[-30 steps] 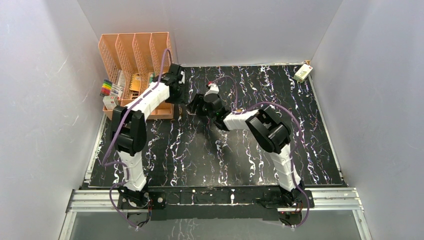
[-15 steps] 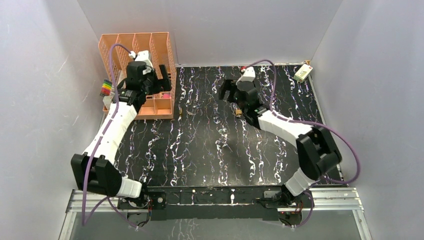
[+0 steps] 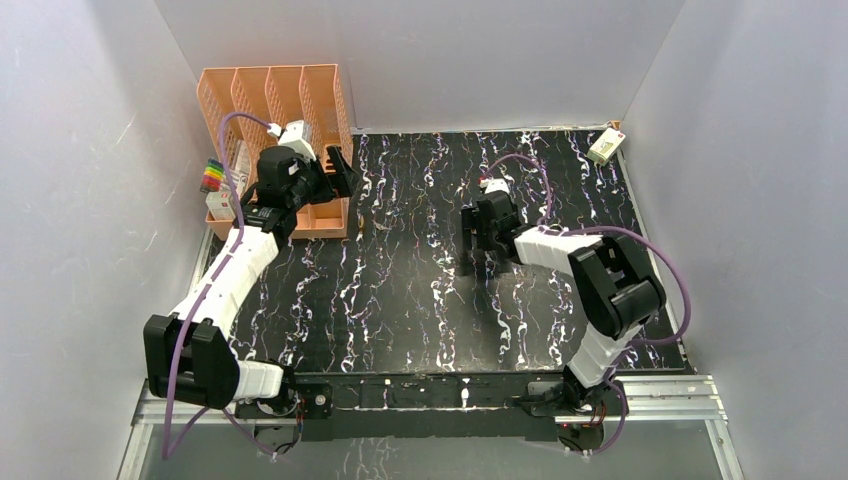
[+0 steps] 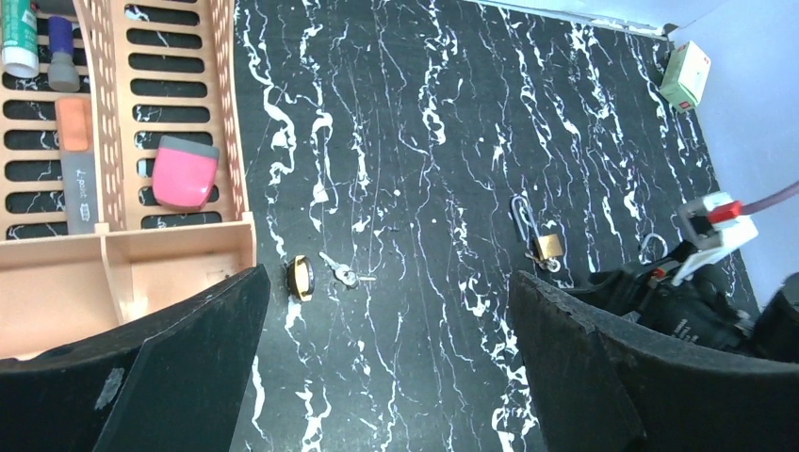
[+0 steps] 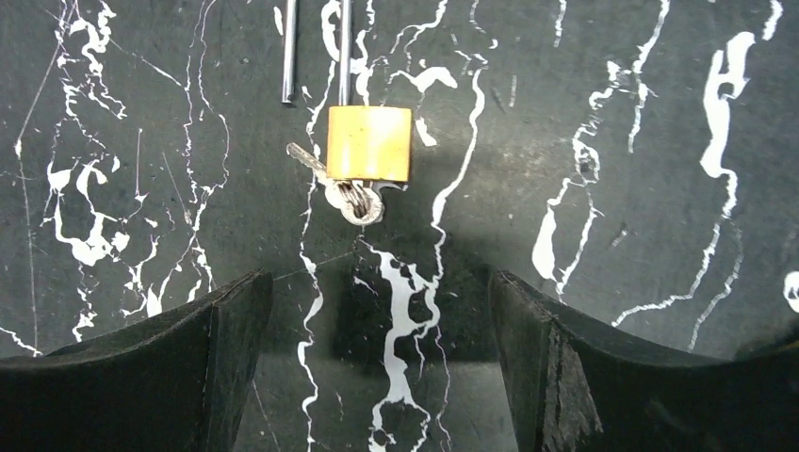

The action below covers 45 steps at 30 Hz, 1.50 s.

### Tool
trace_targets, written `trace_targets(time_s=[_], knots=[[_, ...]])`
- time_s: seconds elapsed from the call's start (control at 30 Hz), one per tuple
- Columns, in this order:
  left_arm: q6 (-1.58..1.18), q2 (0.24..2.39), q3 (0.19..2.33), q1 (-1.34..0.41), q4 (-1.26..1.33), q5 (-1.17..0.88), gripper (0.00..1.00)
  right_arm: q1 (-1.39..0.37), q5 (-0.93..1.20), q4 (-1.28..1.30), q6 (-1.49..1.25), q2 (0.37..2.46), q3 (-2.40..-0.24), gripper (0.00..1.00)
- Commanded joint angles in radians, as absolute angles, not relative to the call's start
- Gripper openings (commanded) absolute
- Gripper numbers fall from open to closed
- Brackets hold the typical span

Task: Lock with the key
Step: Pick up the lock from the center of the board.

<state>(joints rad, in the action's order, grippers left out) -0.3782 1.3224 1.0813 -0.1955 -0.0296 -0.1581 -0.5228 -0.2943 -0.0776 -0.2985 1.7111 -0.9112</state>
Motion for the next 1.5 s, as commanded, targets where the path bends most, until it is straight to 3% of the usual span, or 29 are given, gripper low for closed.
trace_targets(time_s=[0.0, 0.4, 0.63, 0.97, 1.17, 1.27, 1.47], knots=[[-0.354, 1.31, 1.083, -0.193, 0.022, -0.184, 0.98, -0.508, -0.238, -0.115, -0.231, 1.749, -0.994, 0.91], [-0.337, 1.302, 1.072, -0.192, 0.045, -0.213, 0.98, -0.45, -0.166, -0.161, -0.168, 1.887, -1.092, 0.78], [-0.335, 1.311, 1.081, -0.192, 0.041, -0.216, 0.98, -0.45, -0.149, -0.154, -0.156, 1.906, -1.11, 0.65], [-0.355, 1.325, 1.084, -0.192, 0.06, -0.245, 0.98, -0.478, -0.229, -0.114, -0.11, 1.894, -1.097, 0.57], [-0.358, 1.322, 1.083, -0.192, 0.058, -0.249, 0.98, -0.508, -0.286, -0.039, -0.093, 1.959, -1.15, 0.47], [-0.369, 1.328, 1.079, -0.193, 0.076, -0.265, 0.98, -0.507, -0.226, -0.032, -0.092, 1.948, -1.139, 0.3], [-0.368, 1.329, 1.077, -0.192, 0.083, -0.294, 0.98, -0.508, -0.077, -0.038, -0.084, 1.83, -1.105, 0.29]])
